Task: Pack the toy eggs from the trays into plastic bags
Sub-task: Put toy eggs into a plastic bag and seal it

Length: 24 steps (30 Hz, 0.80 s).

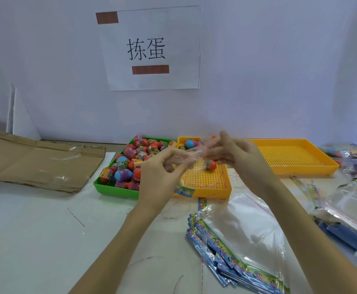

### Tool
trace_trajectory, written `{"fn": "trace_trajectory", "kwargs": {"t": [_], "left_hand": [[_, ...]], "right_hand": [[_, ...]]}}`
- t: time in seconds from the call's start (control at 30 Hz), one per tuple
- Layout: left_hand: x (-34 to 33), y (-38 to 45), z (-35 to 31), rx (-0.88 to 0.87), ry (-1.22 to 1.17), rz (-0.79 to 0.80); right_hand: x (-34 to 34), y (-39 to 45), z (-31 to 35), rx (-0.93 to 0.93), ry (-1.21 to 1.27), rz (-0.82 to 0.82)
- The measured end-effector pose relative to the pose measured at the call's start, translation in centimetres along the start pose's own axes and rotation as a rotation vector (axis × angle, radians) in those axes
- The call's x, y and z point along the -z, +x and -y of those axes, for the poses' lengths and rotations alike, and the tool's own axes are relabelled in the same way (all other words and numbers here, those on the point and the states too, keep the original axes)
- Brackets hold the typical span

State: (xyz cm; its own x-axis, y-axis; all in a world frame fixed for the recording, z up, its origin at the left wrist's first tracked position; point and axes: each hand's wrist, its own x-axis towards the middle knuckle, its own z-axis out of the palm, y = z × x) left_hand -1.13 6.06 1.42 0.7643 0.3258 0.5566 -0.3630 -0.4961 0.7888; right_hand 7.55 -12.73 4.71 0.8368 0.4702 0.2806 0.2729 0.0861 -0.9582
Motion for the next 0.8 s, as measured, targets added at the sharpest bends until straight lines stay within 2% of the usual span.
{"fn": "trace_trajectory", "kwargs": {"t": [0.13,0.23,0.33,0.53,0.73,0.8], "left_hand": [[0.4,0.4,0.2,0.223,-0.191,0.046],[0.6,0.4,0.4,0.277,-0.282,0.072],[0.6,0.6,0.6,0.214,-0.188,0.107],[0.9,0.5,1.1,0.048,0.104,0.218],[1.2,0.4,1.2,0.003,0.126,0.248],[1.2,0.3,1.2,-0.021,0.132,0.273]], "right_hand": [[-0.5,-0.1,0.0,0.008,-0.093,-0.035],[-0.5,-0.2,-0.2,-0.012,-0.174,0.024],[-0.7,-0.4,-0.6,-0.016,-0.202,0.057],[-0.4,-0.3,-0.4,0.124,-0.239,0.044],[-0.1,-0.3,-0.9,-0.038,-0.114,0.211],[-0.2,-0.3,-0.8,-0.063,-0.170,0.281]]}}
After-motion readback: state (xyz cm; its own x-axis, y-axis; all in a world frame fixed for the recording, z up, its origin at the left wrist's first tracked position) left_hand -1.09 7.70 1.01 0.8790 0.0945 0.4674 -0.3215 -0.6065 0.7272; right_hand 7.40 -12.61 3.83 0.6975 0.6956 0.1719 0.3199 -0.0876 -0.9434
